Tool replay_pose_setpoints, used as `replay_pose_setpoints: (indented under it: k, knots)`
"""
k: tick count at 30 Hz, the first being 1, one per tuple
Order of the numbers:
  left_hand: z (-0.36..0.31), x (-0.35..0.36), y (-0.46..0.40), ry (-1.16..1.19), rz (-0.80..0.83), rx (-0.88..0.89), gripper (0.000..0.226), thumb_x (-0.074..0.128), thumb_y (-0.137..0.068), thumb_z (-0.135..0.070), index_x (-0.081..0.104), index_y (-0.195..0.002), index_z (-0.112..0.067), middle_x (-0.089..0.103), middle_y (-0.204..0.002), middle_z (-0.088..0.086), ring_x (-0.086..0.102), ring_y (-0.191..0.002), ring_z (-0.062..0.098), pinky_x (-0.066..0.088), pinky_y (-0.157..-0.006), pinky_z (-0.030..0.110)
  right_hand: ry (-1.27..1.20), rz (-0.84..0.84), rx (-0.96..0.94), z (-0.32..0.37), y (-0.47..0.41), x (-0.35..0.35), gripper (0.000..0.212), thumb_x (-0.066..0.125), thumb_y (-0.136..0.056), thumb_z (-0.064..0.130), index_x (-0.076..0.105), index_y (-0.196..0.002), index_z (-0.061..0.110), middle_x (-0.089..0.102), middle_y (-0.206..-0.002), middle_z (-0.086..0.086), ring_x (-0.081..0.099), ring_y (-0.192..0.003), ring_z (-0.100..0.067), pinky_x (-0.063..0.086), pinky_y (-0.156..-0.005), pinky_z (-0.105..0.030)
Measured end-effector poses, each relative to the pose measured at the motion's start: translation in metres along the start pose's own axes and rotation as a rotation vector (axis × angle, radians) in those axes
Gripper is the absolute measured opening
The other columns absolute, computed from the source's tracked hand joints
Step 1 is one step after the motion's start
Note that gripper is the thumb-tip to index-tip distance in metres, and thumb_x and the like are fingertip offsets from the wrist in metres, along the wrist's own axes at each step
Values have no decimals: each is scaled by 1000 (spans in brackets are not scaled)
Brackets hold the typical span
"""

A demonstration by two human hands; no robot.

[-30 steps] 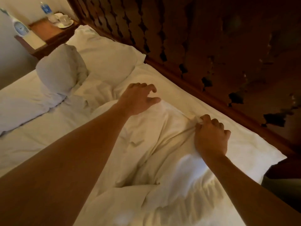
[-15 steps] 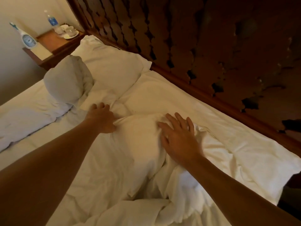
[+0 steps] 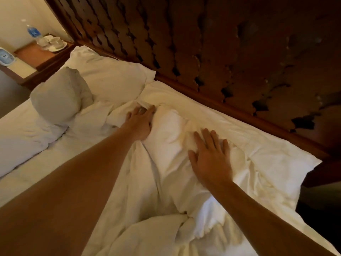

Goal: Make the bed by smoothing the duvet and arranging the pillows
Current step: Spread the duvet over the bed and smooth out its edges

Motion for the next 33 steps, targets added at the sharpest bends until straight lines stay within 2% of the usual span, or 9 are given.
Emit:
replay_pose_setpoints:
  k: [3,6,9,15,19,23,26,29,33]
  knots:
    - [-16,-11,13,-21,-197,6,64,37,-99,-16,14,-157,-28,25,-161,12,19,-148,35,14,-121,51,-154,-70,54,-13,32,-13,63,19,-99,52,34,-153,24,32,-160,-6,21,-151,-24,14,-121,-51]
    - [-51,-27,35,-31,-399,22,61,45,-93,-13,33,-152,-26,33,-155,13,29,-142,38,24,-117,51,-330,-145,207,-36,81,-20,61,22,-99,52,34,-153,26,29,-162,1,13,-152,-14,4,-122,-44]
    - [-124,-19,66,-28,-469,306,50,48,-92,-14,48,-142,-22,39,-150,11,33,-138,33,28,-114,49,-493,-229,450,-66,140,-14,60,22,-98,56,36,-151,29,28,-161,6,13,-151,-10,4,-123,-40]
    - [-278,55,132,-79,-273,795,42,49,-97,-21,52,-138,-26,36,-155,4,28,-144,24,13,-123,45,-603,-258,790,-100,247,25,57,33,-97,48,42,-148,24,34,-158,1,23,-148,-19,22,-119,-49]
    - [-339,104,169,-139,-150,1045,38,47,-100,-27,54,-137,-24,39,-154,4,32,-142,22,14,-121,39,-710,-405,1097,-117,304,50,58,31,-98,51,39,-148,21,37,-155,-4,33,-143,-26,33,-114,-53]
    - [-362,145,177,-373,18,930,58,41,-101,-49,31,-152,-23,27,-160,8,27,-143,27,21,-117,41,-966,-417,1618,-122,361,100,55,35,-104,43,35,-151,15,43,-149,-18,42,-133,-43,37,-108,-56]
    - [-376,160,169,-482,39,839,67,38,-96,-61,32,-150,-22,46,-146,10,41,-129,31,30,-104,44,-1393,-239,1882,-114,395,151,72,33,-93,68,48,-138,14,55,-136,-19,54,-120,-43,48,-100,-55]
    - [-389,161,162,-463,62,866,61,34,-95,-65,52,-135,-22,59,-130,8,47,-120,29,31,-99,44,-1665,-127,1817,-116,396,159,49,40,-100,58,56,-129,21,62,-128,-9,61,-114,-34,54,-93,-48]
    - [-400,165,168,-330,261,879,58,38,-95,-66,57,-127,-22,64,-123,8,54,-111,29,33,-94,40,-1746,-370,1541,-138,362,122,37,53,-97,44,61,-129,27,67,-124,-1,63,-114,-23,51,-100,-51]
Point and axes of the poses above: each hand's wrist, its own y-axis away from the middle knuckle, its own x-axis out of the palm, z = x × y, the point moved 4 cm from there along -y, towards the middle knuckle
